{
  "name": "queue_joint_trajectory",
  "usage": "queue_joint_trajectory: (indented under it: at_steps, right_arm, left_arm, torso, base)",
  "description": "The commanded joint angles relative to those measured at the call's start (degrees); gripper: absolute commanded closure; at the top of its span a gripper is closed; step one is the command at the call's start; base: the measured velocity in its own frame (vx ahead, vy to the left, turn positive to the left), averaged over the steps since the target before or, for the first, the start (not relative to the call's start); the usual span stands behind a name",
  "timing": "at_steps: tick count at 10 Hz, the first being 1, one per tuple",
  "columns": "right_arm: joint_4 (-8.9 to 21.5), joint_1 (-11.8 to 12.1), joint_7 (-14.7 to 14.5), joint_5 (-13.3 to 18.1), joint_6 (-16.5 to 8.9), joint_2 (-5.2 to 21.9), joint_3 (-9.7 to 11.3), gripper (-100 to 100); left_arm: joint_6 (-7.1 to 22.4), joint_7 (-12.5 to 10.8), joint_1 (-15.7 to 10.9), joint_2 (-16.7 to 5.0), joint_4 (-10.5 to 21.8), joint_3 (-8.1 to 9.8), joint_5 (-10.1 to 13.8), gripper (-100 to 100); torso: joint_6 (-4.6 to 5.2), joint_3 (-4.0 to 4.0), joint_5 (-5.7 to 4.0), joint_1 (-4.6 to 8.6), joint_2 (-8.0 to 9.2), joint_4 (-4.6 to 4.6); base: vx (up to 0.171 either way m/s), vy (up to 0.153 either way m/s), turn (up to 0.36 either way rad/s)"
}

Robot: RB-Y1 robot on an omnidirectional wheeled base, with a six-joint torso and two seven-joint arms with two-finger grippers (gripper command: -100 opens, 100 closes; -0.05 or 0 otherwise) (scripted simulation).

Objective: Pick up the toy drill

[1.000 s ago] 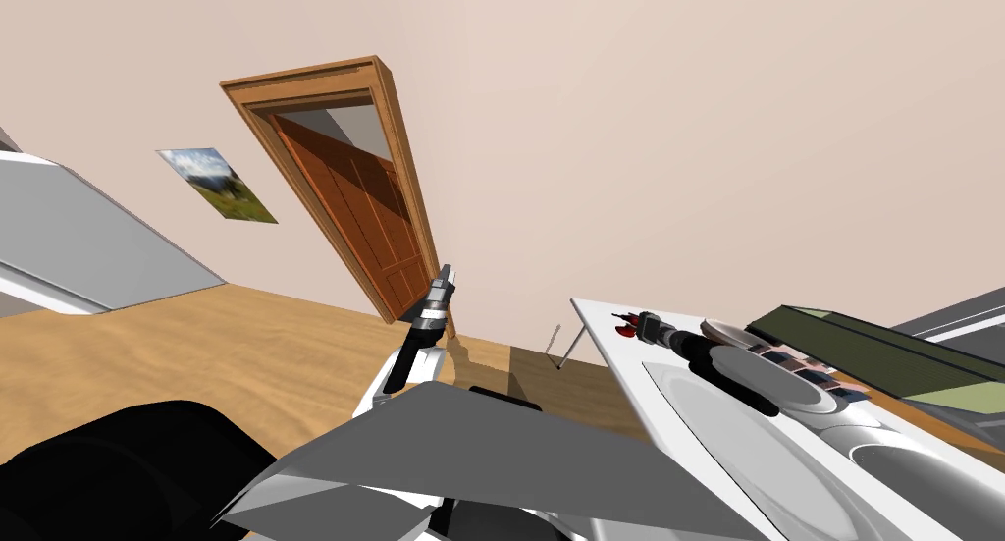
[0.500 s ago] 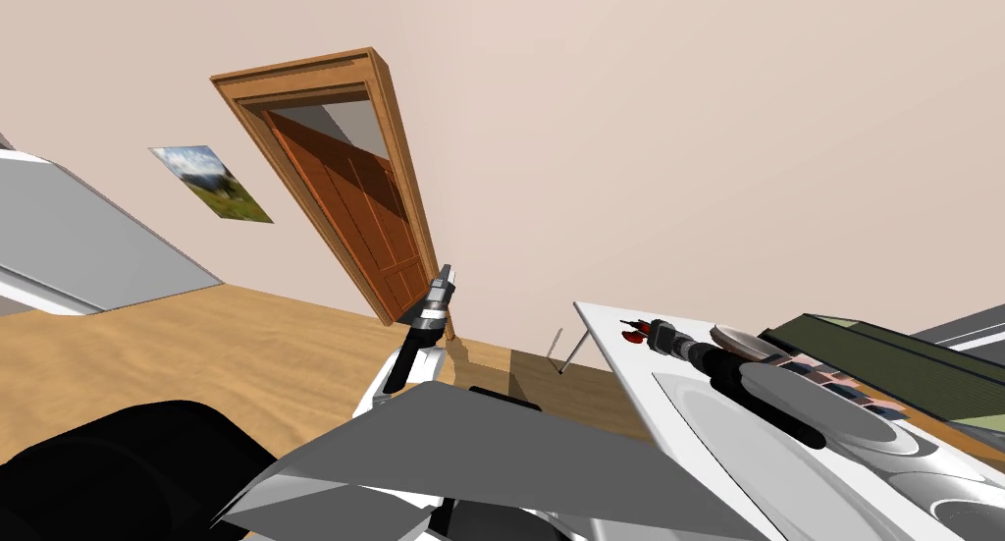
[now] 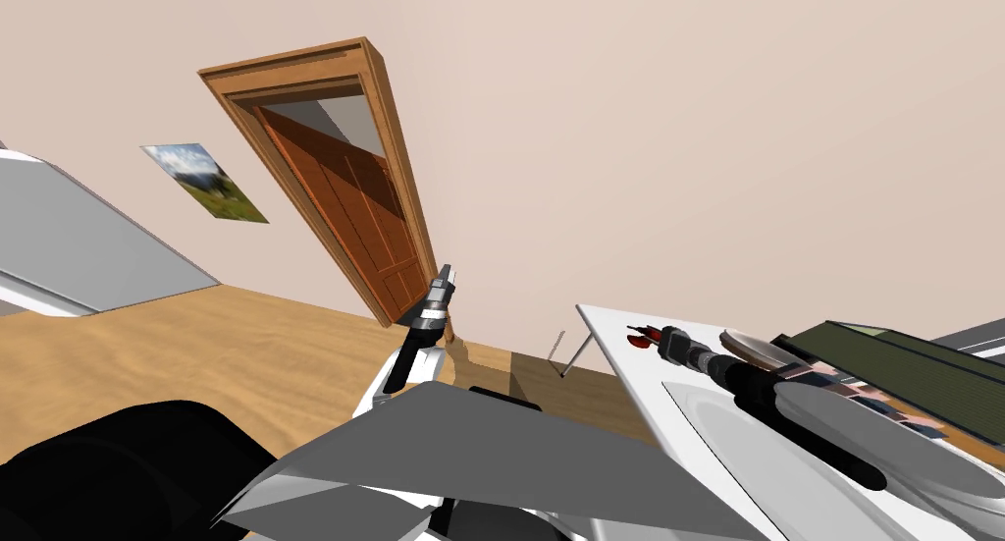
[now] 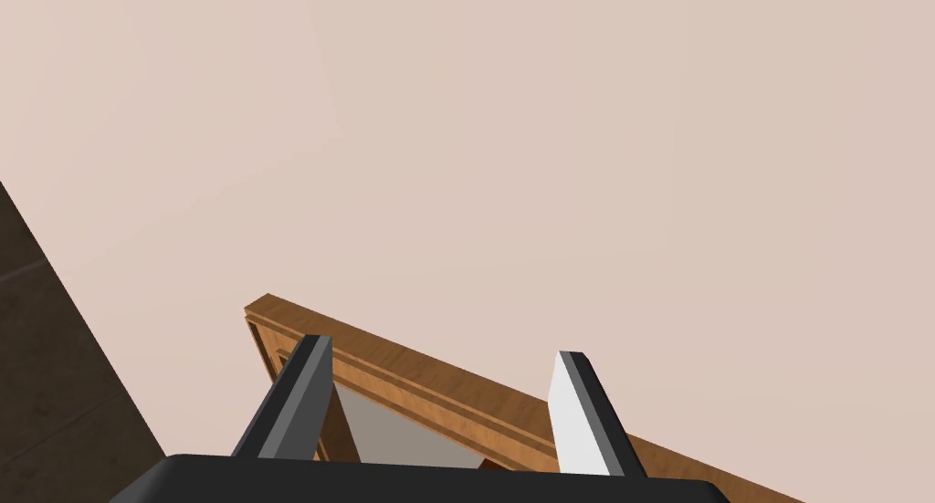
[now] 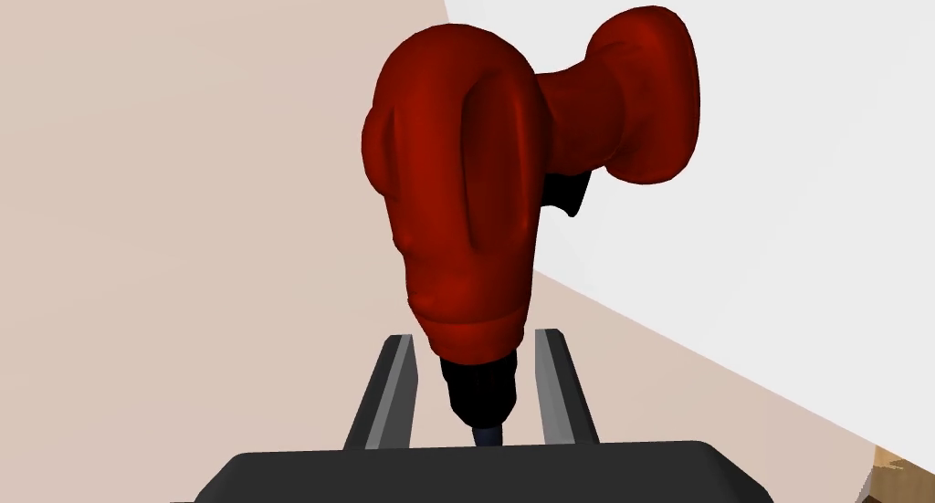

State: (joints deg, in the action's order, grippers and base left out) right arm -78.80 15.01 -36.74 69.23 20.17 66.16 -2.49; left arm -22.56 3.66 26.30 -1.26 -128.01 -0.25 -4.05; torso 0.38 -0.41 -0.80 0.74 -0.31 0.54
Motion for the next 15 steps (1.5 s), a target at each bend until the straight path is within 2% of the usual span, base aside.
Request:
queue_joint_trajectory:
  at_steps: [1, 2, 3, 4, 5, 6, 7, 8, 9, 10, 11, 13, 14, 15]
  right_arm:
    - [-0.83, 2.86, -1.63, -1.58, 0.22, 0.27, -2.02, 100]
    - [-0.83, 4.49, -1.63, -1.58, 0.22, 0.27, -2.02, 100]
    - [-0.83, 4.57, -1.63, -1.58, 0.22, 0.27, -2.02, 100]
    - [-3.07, 6.65, -4.71, -4.49, 0.27, 0.67, -4.87, 100]
    - [-3.51, 9.0, -4.71, -4.72, 0.27, 0.67, -5.78, 100]
    - [-3.51, 10.07, -4.71, -4.72, 0.27, 0.67, -5.78, 100]
    - [-5.55, 11.5, -7.78, -7.55, 0.31, 1.07, -8.52, 100]
    - [-6.19, 13.67, -7.78, -7.86, 0.31, 1.07, -9.53, 100]
    - [-6.19, 15.56, -7.78, -7.86, 0.31, 1.07, -9.53, 100]
    - [-8.57, 17.09, -10.84, -10.79, 0.35, 1.46, -12.6, 100]
    - [-8.87, 18.61, -10.85, -11.01, 0.35, 1.46, -13.29, 100]
    - [-8.87, 21.06, -10.85, -11.01, 0.35, 1.46, -13.29, 100]
    - [-8.75, 20.15, -10.83, -10.98, 0.36, 1.49, -13.19, 100]
    - [-8.76, 20.38, -10.9, -10.98, 0.42, 1.43, -13.21, 0]
  left_arm:
    - [0.0, 0.0, 0.0, 0.0, 0.0, 0.0, 0.0, 0]
    - [0.0, 0.0, 0.0, 0.0, 0.0, 0.0, 0.0, 0]
    - [0.0, 0.0, 0.0, 0.0, 0.0, 0.0, 0.0, 0]
    - [0.0, 0.0, -0.01, 0.0, 0.0, 0.0, 0.0, 0]
    - [0.0, 0.0, 0.0, 0.0, 0.0, 0.0, 0.0, 0]
    - [0.0, 0.0, 0.0, 0.0, 0.0, 0.0, 0.0, 0]
    - [0.0, 0.0, 0.0, 0.0, 0.0, 0.0, 0.0, 0]
    - [0.0, 0.0, 0.0, 0.0, 0.0, 0.0, 0.0, 0]
    - [0.0, 0.0, 0.0, 0.0, 0.0, 0.0, 0.0, 0]
    - [0.0, 0.0, 0.0, 0.0, 0.0, 0.0, 0.0, 0]
    - [0.0, 0.0, 0.0, 0.0, 0.0, 0.0, 0.0, 0]
    - [0.0, 0.0, 0.0, 0.0, 0.0, 0.0, 0.0, 0]
    - [0.0, 0.0, -0.01, 0.0, 0.0, 0.0, 0.0, 0]
    - [0.0, 0.0, -0.01, 0.0, 0.0, 0.0, 0.0, 0]
  torso:
    - [0.0, 0.0, 0.0, 0.0, 0.0, 0.0]
    - [0.03, -0.03, -0.02, 0.0, -0.03, 0.03]
    - [0.06, -0.02, -0.08, 0.04, 0.03, 0.06]
    - [0.04, 0.05, -0.05, 0.04, 0.13, 0.02]
    - [-0.01, 0.04, 0.05, -0.09, 0.04, -0.04]
    - [-0.01, 0.0, 0.04, -0.12, -0.01, -0.01]
    - [0.03, 0.03, 0.0, -0.05, 0.07, 0.0]
    - [-0.03, 0.04, 0.09, -0.13, 0.02, -0.05]
    - [-0.03, 0.02, 0.1, -0.17, 0.0, -0.04]
    - [0.03, 0.05, 0.03, -0.08, 0.1, -0.02]
    - [-0.07, 0.05, 0.12, -0.17, 0.03, -0.07]
    - [-0.01, 0.06, 0.08, -0.15, 0.09, -0.04]
    - [0.04, 0.14, 0.06, -0.09, 0.23, -0.07]
    - [-0.02, 0.17, 0.09, -0.08, 0.27, -0.11]
  base:
    - [0.068, 0.01, 0.011]
    - [0.041, 0.011, 0.006]
    - [0.009, 0.011, -0.01]
    - [0.057, 0.024, 0.001]
    - [0.072, 0.025, 0.01]
    - [0.036, 0.014, 0.01]
    - [0.064, 0.019, -0.005]
    - [0.073, 0.02, 0.008]
    - [0.037, 0.01, 0.015]
    - [0.059, 0.021, -0.017]
    - [0.073, 0.024, 0.014]
    - [0.024, 0.008, 0.007]
    - [-0.001, 0.002, -0.012]
    - [0.0, 0.0, 0.0]
